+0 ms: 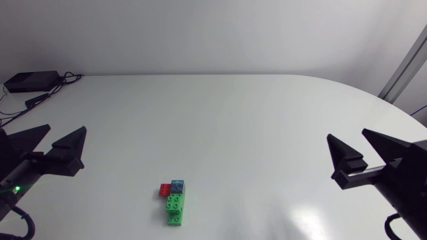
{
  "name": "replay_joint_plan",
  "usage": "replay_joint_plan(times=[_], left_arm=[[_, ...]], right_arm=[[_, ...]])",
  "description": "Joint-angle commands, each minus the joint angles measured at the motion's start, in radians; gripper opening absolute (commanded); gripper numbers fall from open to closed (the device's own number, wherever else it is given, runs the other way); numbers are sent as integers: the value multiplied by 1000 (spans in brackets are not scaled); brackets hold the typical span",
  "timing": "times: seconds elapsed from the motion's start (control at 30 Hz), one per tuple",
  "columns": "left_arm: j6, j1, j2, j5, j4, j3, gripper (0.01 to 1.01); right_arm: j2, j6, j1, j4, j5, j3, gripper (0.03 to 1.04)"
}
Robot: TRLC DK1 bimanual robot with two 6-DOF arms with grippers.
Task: Separate the duplo bricks
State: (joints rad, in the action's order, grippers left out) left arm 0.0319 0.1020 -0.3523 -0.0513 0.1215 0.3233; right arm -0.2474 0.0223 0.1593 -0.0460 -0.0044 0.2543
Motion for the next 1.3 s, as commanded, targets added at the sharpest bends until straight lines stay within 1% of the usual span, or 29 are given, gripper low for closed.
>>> replay_joint_plan(times=[0.0, 0.17, 0.33, 0.4, 0.5, 0.6, 0.77, 0.8, 0.93, 0.97, 1.0, 1.17, 1.27], left_arm=[[-18, 28, -85, 10, 9, 66, 954], [-36, 47, -206, 99, 1, 86, 954], [-43, 19, -382, 208, 0, 132, 934], [-43, 7, -442, 260, 0, 148, 908], [-40, 4, -527, 300, 1, 175, 907], [-30, -10, -603, 367, 4, 203, 907], [-6, -8, -666, 415, 10, 223, 910], [13, -5, -669, 423, 21, 227, 908], [157, 16, -695, 416, 78, 257, 910], [218, 27, -703, 416, 98, 266, 910], [301, 34, -711, 416, 116, 272, 910], [415, 41, -740, 416, 145, 267, 916], [470, 64, -755, 416, 156, 252, 916]], right_arm=[[-98, -1, 42, 0, -5, 68, 1002], [-288, -7, 125, 11, -2, 140, 1002], [-449, -18, 217, 11, -3, 191, 1002], [-500, -21, 247, 12, -5, 209, 1002], [-566, -21, 287, 12, -8, 238, 1002], [-638, -22, 315, 11, -19, 269, 1002], [-725, -24, 388, -2, -26, 304, 1002], [-740, -24, 402, -6, -26, 310, 1002], [-819, -25, 462, -23, -26, 347, 1002], [-834, -25, 476, -25, -26, 352, 1002], [-848, -25, 487, -26, -26, 359, 1002], [-906, -21, 549, -68, -34, 404, 1002], [-938, -18, 586, -81, -40, 422, 1002]])
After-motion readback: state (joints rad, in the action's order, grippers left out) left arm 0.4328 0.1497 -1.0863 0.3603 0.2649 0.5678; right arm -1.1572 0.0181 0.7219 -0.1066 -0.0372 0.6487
